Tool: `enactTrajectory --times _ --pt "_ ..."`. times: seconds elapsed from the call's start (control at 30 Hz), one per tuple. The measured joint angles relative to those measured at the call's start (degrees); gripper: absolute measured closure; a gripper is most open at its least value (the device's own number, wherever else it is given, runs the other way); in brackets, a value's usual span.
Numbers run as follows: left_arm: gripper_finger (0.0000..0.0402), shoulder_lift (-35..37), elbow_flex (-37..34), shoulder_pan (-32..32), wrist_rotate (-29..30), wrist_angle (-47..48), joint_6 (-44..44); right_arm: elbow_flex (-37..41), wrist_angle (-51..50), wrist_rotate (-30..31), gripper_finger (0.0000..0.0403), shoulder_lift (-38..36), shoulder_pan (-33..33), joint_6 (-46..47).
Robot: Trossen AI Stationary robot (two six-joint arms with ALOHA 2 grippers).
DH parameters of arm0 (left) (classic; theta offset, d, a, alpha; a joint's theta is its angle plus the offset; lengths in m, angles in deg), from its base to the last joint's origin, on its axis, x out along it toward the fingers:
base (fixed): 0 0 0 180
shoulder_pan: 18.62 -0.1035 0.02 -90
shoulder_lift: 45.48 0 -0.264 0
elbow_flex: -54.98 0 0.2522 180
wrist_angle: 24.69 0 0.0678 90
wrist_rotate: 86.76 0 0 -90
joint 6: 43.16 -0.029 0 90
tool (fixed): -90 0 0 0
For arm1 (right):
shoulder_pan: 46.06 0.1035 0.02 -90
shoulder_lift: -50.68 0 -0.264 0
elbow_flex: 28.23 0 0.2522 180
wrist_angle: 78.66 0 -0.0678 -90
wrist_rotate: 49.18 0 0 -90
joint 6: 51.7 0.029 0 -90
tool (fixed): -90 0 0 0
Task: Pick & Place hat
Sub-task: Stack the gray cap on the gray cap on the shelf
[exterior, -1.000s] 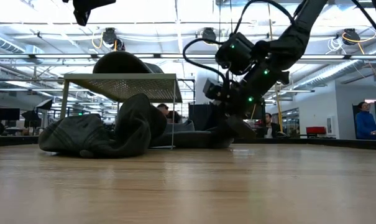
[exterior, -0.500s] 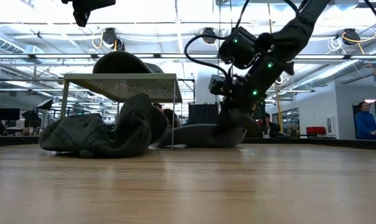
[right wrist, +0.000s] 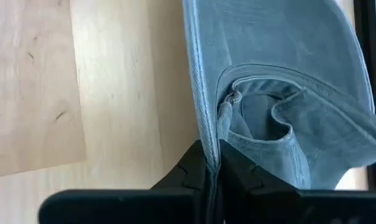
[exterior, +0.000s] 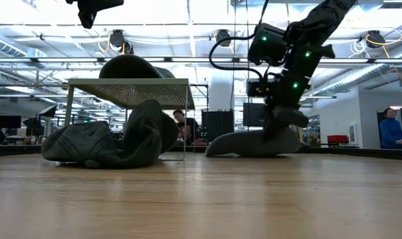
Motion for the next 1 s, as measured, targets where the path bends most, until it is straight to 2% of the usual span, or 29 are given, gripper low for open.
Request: enactTrajectory --times 0.13,0.3,0.47,0.77,1.0 --pt "0.0238 0.0 0.0 0.0 0.0 0.0 0.2 0.0 -4.4 -0.3 0.0392 -2.5 0.0 5.9" --pt "0.0238 0.0 0.0 0.0 0.0 -0.1 0.2 0.0 -7.7 -4.6 0.0391 -7.1 0.0 12.7" --pt "0.0238 0.0 0.0 0.0 0.0 -0.2 1.5 0.1 -10.2 -6.4 0.0391 -14.0 0.0 21.0" --pt "0.0238 -0.1 0.0 0.0 0.0 -0.2 1.5 0.1 -12.7 -14.3 0.0391 -26.0 0.0 31.6" --pt "0.0238 -0.1 0.0 0.0 0.0 -0.2 1.5 0.1 -12.5 -22.9 0.0391 -33.3 0.0 39.0"
